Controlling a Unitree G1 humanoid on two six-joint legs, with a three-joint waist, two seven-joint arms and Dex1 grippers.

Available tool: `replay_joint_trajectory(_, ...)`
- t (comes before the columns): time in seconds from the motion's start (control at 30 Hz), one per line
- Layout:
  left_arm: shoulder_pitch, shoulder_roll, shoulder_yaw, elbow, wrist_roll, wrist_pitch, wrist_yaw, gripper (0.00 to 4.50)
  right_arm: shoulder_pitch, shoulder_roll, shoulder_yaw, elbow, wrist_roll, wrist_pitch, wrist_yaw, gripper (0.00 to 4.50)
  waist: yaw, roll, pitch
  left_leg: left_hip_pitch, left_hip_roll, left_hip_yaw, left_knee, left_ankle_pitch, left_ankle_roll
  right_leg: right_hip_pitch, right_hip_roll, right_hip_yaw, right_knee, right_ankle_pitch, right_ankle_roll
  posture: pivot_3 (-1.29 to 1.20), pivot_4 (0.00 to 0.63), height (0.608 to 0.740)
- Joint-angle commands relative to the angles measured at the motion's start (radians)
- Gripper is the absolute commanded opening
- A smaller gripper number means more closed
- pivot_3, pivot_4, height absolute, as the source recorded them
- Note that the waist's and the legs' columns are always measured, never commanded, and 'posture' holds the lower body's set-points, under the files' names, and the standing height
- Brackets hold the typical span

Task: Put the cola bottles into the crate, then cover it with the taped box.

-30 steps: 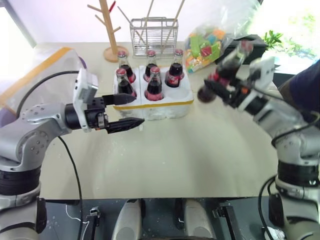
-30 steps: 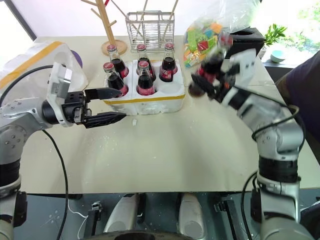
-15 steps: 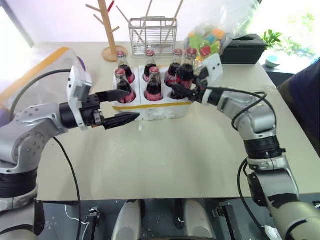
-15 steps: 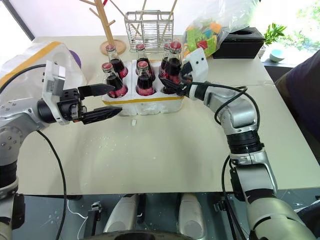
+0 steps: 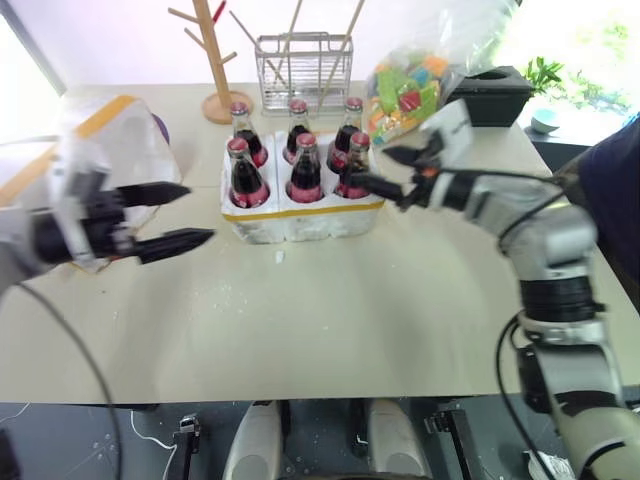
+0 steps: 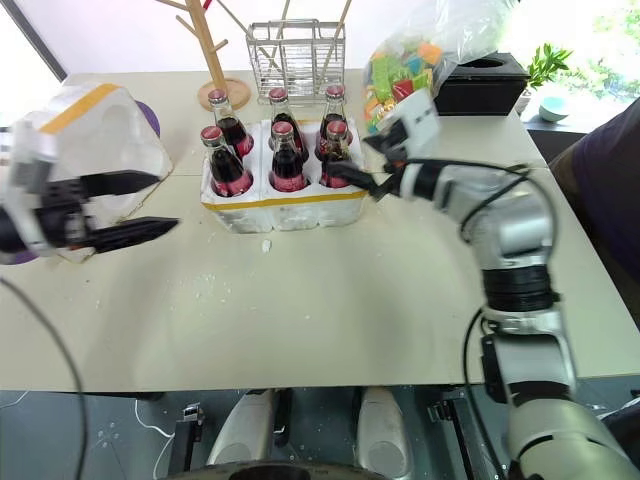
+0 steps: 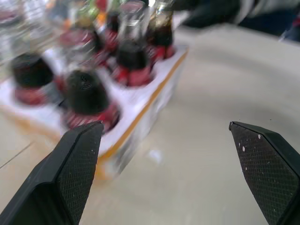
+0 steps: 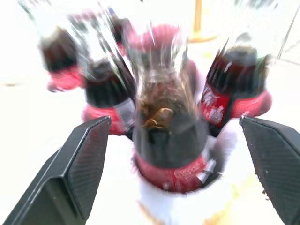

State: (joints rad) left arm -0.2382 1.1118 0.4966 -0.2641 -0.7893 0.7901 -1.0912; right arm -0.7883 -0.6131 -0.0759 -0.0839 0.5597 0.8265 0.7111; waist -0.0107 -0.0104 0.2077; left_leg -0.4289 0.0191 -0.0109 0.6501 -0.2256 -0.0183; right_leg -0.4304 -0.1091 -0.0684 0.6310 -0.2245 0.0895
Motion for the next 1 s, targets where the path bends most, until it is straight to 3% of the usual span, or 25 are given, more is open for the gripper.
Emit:
replay_joint_trajectory(0.03, 0.102, 0.128, 0.191, 0.121, 0.106, -0.062, -0.152, 4.50, 0.013, -0.117, -0.132, -0.153, 0.147, 0.134, 0.062, 4.48, -0.001, 0.000, 0.000, 0.001, 0.000, 0.001, -0.002, 0.000, 0.000, 0.000, 0.000, 0.000, -0.001, 0.000, 0.000, 0.00, 0.150, 0.740)
replay_joint_trajectory(0.13, 0.179, 0.215, 0.259, 0.335, 0.249, -0.174, -0.213, 4.50, 0.049, -0.223, -0.167, -0.222, 0.194, 0.176, 0.113, 4.48, -0.001, 0.000, 0.000, 0.003, 0.003, 0.003, -0.003, 0.000, 0.000, 0.000, 0.001, 0.000, -0.001, -0.003, -0.006, 0.00, 0.150, 0.740)
replay_joint_trajectory(0.23, 0.204, 0.303, 0.264, 0.558, 0.339, -0.286, -0.299, 4.50, 0.066, -0.262, -0.176, -0.252, 0.209, 0.169, 0.122, 4.48, -0.004, 0.000, 0.000, 0.004, 0.008, 0.006, -0.003, 0.000, -0.001, -0.001, 0.005, 0.002, -0.002, -0.004, -0.008, 0.00, 0.150, 0.740)
replay_joint_trajectory(0.33, 0.133, 0.378, 0.189, 0.789, 0.386, -0.386, -0.329, 4.50, 0.075, -0.260, -0.180, -0.259, 0.232, 0.169, 0.116, 4.48, -0.003, 0.000, 0.000, 0.003, 0.012, 0.009, -0.002, -0.001, -0.001, -0.005, 0.008, 0.003, -0.002, -0.003, -0.010, 0.00, 0.150, 0.740)
replay_joint_trajectory(0.47, -0.063, 0.421, -0.003, 1.067, 0.485, -0.549, -0.273, 4.50, 0.102, -0.224, -0.169, -0.262, 0.220, 0.133, 0.085, 4.48, 0.001, 0.000, 0.000, 0.002, 0.013, 0.011, -0.004, -0.001, -0.001, -0.007, 0.008, 0.004, -0.001, -0.002, -0.011, 0.00, 0.150, 0.740)
replay_joint_trajectory(0.7, -0.414, 0.380, -0.336, 1.276, 0.705, -0.674, -0.317, 4.50, 0.127, -0.201, -0.180, -0.291, 0.226, 0.141, 0.016, 4.48, 0.001, -0.003, -0.001, 0.001, 0.013, 0.015, -0.003, 0.000, -0.001, -0.009, 0.009, 0.007, 0.000, 0.002, -0.009, 0.00, 0.150, 0.740)
replay_joint_trajectory(1.0, -0.758, 0.226, -0.591, 1.458, 0.952, -0.675, -0.332, 4.50, 0.127, -0.193, -0.203, -0.304, 0.236, 0.160, -0.079, 4.48, 0.002, -0.005, -0.001, 0.001, 0.013, 0.016, -0.002, 0.000, -0.001, -0.009, 0.011, 0.008, 0.001, 0.002, -0.008, 0.00, 0.150, 0.740)
